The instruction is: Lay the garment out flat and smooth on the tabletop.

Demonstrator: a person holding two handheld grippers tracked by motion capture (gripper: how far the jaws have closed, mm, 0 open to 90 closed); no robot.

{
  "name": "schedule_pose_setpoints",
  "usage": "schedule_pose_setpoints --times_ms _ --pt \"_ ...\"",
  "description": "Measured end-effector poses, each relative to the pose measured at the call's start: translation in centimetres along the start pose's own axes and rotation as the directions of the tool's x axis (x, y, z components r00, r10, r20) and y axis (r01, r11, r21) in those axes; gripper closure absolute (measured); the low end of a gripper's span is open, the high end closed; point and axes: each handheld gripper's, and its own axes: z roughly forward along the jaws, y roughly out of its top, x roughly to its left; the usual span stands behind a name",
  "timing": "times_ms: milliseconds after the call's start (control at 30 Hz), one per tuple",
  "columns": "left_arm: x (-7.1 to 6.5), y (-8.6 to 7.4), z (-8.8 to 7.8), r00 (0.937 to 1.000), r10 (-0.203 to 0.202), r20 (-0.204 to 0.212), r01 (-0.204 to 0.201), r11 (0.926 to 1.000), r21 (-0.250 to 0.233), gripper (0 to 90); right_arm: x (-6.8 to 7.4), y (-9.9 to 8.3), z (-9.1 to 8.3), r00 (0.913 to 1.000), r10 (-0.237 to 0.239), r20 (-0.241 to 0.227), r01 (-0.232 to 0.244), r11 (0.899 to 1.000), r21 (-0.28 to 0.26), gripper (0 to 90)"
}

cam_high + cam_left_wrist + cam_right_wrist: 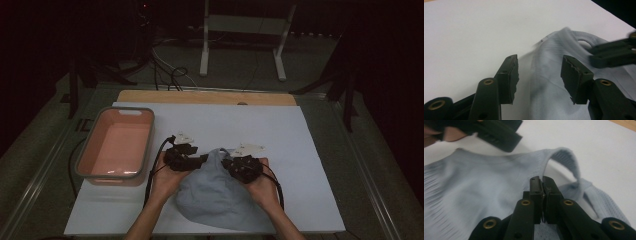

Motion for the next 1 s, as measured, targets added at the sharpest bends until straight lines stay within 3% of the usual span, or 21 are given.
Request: schedule_pose_setpoints --times_ms 200,333,500,733,833,900,933,1000 --pt "-0.5 0.0 0.2 0.9998 0.017 0.009 -0.017 0.9998 0.014 47.5 0.5 -1.8 -2.2 0.9989 0.005 -0.047 -0.006 1.000 -0.019 87.2" --pt "-1.2 0.0 0.6 0.9989 0.023 0.041 -0.023 0.9995 0.019 47.0 0.8 -3.1 -3.1 0.9982 0.000 -0.061 0.000 1.000 -0.005 87.2" --pt "-2.2 0.2 1.3 0.9967 0.036 0.073 -0.039 0.9988 0.030 46.7 1.1 -4.6 -3.5 0.9958 0.003 -0.091 -0.002 1.000 0.012 87.0" --pt "-3.5 0.7 2.3 0.9919 0.054 0.115 -0.060 0.9969 0.051 46.6 1.7 -4.8 -3.7 0.9956 -0.024 -0.090 0.025 0.999 0.020 87.0" --pt "-4.1 0.8 2.8 0.9835 0.080 0.162 -0.093 0.9929 0.074 57.7 2.1 -4.8 -3.8 0.9944 -0.038 -0.098 0.040 0.999 0.019 86.9" --pt "-4.7 0.6 2.9 0.9779 0.119 0.172 -0.134 0.9877 0.080 72.5 2.1 -4.8 -3.8 0.9938 -0.046 -0.102 0.048 0.999 0.018 86.0" --pt "-4.8 0.5 2.9 0.9762 0.123 0.179 -0.140 0.9866 0.084 79.2 2.1 -4.8 -3.9 0.9945 -0.042 -0.096 0.044 0.999 0.018 82.0" --pt "-5.0 0.3 2.7 0.9747 0.130 0.182 -0.146 0.9859 0.082 87.0 1.8 -4.8 -4.1 0.9949 -0.034 -0.095 0.035 0.999 0.011 65.5"
